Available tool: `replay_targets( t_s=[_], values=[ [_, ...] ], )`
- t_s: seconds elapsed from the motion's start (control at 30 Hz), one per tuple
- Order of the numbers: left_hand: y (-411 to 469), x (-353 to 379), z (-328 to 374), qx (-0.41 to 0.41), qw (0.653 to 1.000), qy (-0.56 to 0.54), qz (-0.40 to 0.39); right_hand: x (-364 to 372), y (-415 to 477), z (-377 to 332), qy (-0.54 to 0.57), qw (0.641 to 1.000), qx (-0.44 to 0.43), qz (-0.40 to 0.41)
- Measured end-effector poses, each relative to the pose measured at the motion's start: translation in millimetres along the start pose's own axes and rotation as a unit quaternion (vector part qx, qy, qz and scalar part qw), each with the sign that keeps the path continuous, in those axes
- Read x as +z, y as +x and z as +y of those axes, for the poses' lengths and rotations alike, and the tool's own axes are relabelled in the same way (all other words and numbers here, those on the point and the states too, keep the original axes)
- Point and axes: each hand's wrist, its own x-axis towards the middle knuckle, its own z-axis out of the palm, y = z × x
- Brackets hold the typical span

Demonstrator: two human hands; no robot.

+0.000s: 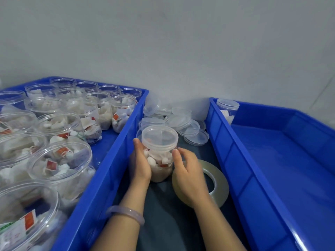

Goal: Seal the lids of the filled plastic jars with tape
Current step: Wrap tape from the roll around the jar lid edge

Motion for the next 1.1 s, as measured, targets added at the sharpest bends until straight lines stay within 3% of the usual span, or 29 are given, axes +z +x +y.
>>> replay_targets(
  t_s=[0.07, 0.13, 0.23, 0.3, 0.43, 0.5, 0.6, 0.7, 0.77, 0.83, 0.97, 1.1],
  values=[
    [-1, 1, 1, -0.001, 1.000, 0.008, 0.014, -17, -6, 3, -0.146, 0.987, 0.063, 0.000],
    [-4, 1, 4, 0.000, 1.000, 0.003, 0.024, -31, -18, 4, -0.213, 0.971, 0.101, -0.048],
    [-10, 2, 7, 0.011, 0.999, 0.014, 0.048, -32, -40, 8, -0.365, 0.918, 0.060, -0.141],
    [-15, 1, 8, 0.049, 0.995, 0.023, 0.089, -32, -44, 10, -0.388, 0.911, 0.029, -0.138],
    [-43, -6, 6, 0.164, 0.970, 0.032, 0.178, -40, -42, 13, -0.268, 0.959, -0.004, -0.094],
    [-59, -9, 6, 0.244, 0.957, 0.045, 0.152, -44, -44, 10, -0.165, 0.986, -0.029, -0.008],
    [-72, -8, 8, 0.291, 0.951, 0.103, -0.029, -47, -46, 3, -0.016, 0.997, -0.040, 0.064],
    [-80, -4, 8, 0.252, 0.936, 0.130, -0.207, -43, -49, -1, 0.056, 0.996, -0.047, 0.049],
    [-82, -2, 7, 0.218, 0.932, 0.127, -0.259, -40, -50, -4, 0.071, 0.995, -0.053, 0.040],
    [-83, -2, 8, 0.199, 0.942, 0.118, -0.244, -39, -49, -5, 0.079, 0.994, -0.052, 0.051],
    [-88, 0, 11, 0.262, 0.944, 0.127, -0.152, -36, -51, -4, 0.110, 0.989, -0.042, 0.085],
    [-89, 1, 10, 0.171, 0.971, 0.011, -0.164, -34, -52, -5, 0.128, 0.986, -0.038, 0.094]
  ],
)
